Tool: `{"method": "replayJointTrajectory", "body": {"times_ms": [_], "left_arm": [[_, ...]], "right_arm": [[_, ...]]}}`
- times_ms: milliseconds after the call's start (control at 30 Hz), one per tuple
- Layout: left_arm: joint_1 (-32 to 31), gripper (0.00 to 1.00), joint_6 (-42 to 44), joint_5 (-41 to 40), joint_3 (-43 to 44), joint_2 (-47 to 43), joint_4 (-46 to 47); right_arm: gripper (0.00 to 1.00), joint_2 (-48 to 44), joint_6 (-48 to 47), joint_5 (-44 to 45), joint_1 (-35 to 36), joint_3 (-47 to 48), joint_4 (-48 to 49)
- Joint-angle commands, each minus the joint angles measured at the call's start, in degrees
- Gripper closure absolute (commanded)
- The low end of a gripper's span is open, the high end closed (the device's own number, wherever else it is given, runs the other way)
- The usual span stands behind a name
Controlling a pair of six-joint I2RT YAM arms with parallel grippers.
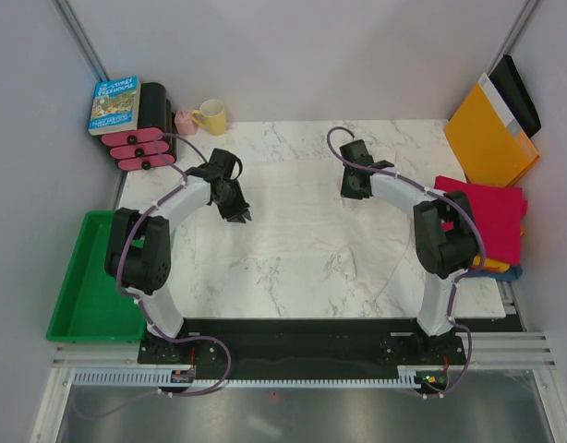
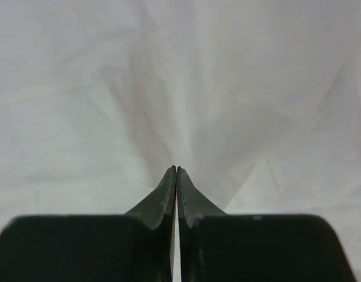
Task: Fold and stack the t-shirts
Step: Fold the flattened tshirt in 1/3 of the way
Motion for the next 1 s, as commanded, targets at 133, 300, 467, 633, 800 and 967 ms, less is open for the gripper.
{"method": "replayJointTrajectory", "body": {"times_ms": [133, 300, 467, 633, 800, 967], "left_arm": [[-0.72, 0.72, 0.89, -0.48, -0.55, -2.11, 1.92], [-0.89, 0.72, 0.89, -0.39, -1.86, -2.20, 2.19], [-0.98, 0.72, 1.15, -0.39, -3.01, -2.02, 2.80], [-1.16, 0.72, 0.71, 0.40, -3.10, -0.79, 3.42], [-1.86, 0.72, 0.54, 0.66, -3.10, -0.18, 3.77], [-2.56, 0.72, 0.54, 0.75, -3.27, 0.26, 3.77]], "right_arm": [[0.93, -0.88, -1.53, 1.74, 0.12, 9.24, -1.15], [0.95, 2.56, -0.83, -0.02, 0.04, 9.16, -0.98], [0.95, 3.26, -0.30, -0.64, 2.05, 5.48, 0.96], [0.96, 4.41, -0.30, -2.04, 2.85, 3.89, 1.49], [0.94, 3.00, -1.44, -0.03, 2.76, 3.27, 1.40], [0.84, 3.70, -2.06, -2.48, 2.15, 5.11, -1.22]]}}
